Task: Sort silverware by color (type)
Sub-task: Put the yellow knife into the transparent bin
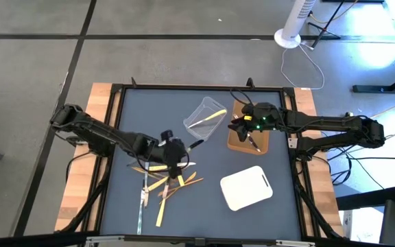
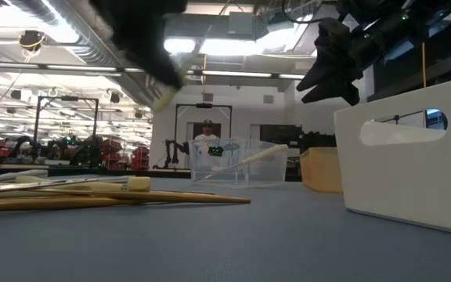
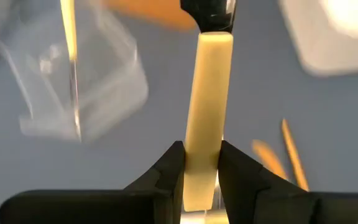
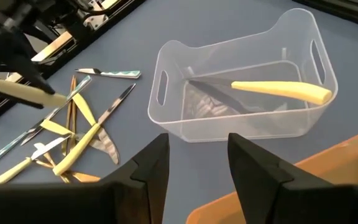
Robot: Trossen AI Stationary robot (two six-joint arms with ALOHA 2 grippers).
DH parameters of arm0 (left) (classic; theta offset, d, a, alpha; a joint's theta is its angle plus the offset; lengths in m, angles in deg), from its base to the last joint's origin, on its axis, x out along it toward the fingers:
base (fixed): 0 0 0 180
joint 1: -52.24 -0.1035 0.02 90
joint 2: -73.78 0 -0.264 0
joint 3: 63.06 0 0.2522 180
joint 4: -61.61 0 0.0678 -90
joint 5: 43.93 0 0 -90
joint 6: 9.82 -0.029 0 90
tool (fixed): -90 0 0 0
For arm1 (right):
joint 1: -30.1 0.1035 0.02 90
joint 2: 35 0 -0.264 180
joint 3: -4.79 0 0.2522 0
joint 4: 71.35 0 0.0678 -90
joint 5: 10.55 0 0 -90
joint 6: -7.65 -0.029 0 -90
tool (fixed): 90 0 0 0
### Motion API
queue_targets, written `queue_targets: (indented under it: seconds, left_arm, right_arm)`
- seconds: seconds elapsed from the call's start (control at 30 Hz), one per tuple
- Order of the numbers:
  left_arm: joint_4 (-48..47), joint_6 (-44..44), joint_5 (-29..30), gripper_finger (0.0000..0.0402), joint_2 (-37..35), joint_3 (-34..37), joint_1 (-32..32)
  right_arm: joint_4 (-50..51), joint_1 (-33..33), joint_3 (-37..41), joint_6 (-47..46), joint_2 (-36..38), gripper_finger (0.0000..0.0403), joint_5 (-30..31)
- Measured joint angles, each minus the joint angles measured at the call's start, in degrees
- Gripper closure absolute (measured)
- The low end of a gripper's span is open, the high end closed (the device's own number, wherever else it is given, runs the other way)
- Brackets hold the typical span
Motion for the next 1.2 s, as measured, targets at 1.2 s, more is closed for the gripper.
queue_targets:
  seconds: [1.2]
  left_arm:
    - [60.89, -63.21, -0.52, 0.0329, 0.0, -0.02, -4.77]
  right_arm:
    - [-41.16, 4.76, 0.02, -36.15, -0.02, 0.0253, -12.59]
